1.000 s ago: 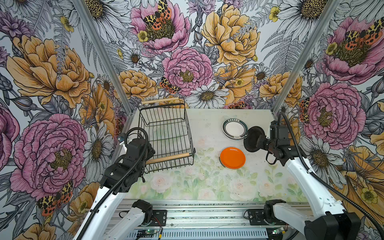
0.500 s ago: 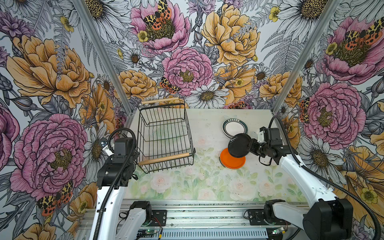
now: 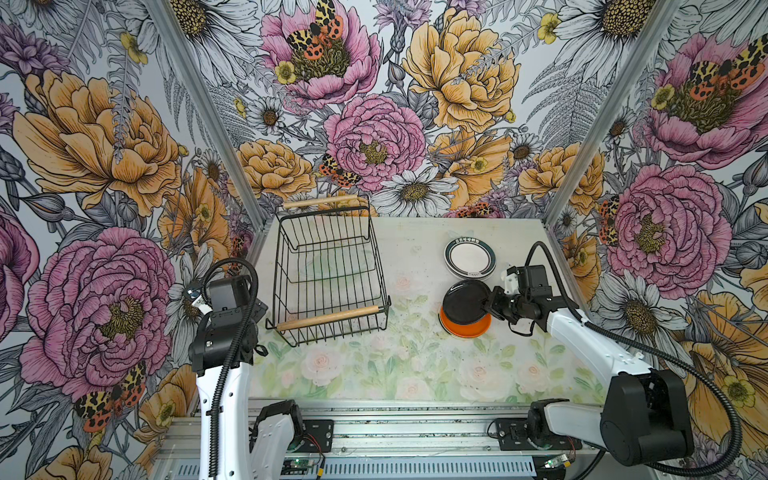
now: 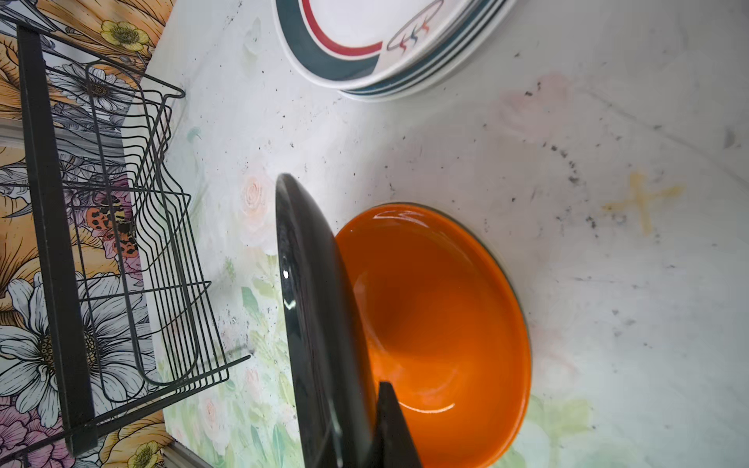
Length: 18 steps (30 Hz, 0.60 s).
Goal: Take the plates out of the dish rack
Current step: 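Lower the dark plate flat onto the orange plate with the right gripper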
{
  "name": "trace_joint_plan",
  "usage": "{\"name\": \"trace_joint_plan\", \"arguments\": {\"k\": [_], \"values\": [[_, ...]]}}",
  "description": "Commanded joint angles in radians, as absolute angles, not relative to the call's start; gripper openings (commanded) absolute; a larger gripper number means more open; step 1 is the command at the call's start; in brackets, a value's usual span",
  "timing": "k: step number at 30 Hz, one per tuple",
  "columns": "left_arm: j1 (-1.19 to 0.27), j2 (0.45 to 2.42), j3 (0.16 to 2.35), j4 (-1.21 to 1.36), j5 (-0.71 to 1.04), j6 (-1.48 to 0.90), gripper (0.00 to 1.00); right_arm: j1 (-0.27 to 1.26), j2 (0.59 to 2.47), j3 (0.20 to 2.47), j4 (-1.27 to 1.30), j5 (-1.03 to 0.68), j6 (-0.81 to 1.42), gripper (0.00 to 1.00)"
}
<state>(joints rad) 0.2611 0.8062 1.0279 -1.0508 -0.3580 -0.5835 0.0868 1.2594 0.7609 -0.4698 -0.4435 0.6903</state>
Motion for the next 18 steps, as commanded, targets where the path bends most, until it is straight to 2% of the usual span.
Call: {"name": "trace_joint_plan", "arguments": {"k": [1,7,9,14,18], "values": [[0.296,0.807,1.013,-0.994,-0.273,-0.555,0.79,0.095,1.269,0.744,-0.418,-0.465,0.704,0.0],[0.305,0.831,1.006,-0.976,-0.247,-0.558,0.79,0.105,1.279,0.724,-0.418,-0.459,0.703,0.01],[0.308,0.836,0.999,-0.97,-0.239,-0.56,0.79,0.107,1.287,0.719,-0.417,-0.453,0.703,0.08],[0.311,0.833,0.993,-0.963,-0.227,-0.557,0.79,0.119,1.296,0.712,-0.422,-0.431,0.698,0.34],[0.314,0.833,0.993,-0.959,-0.22,-0.557,0.79,0.13,1.301,0.719,-0.439,-0.408,0.687,0.44]]}}
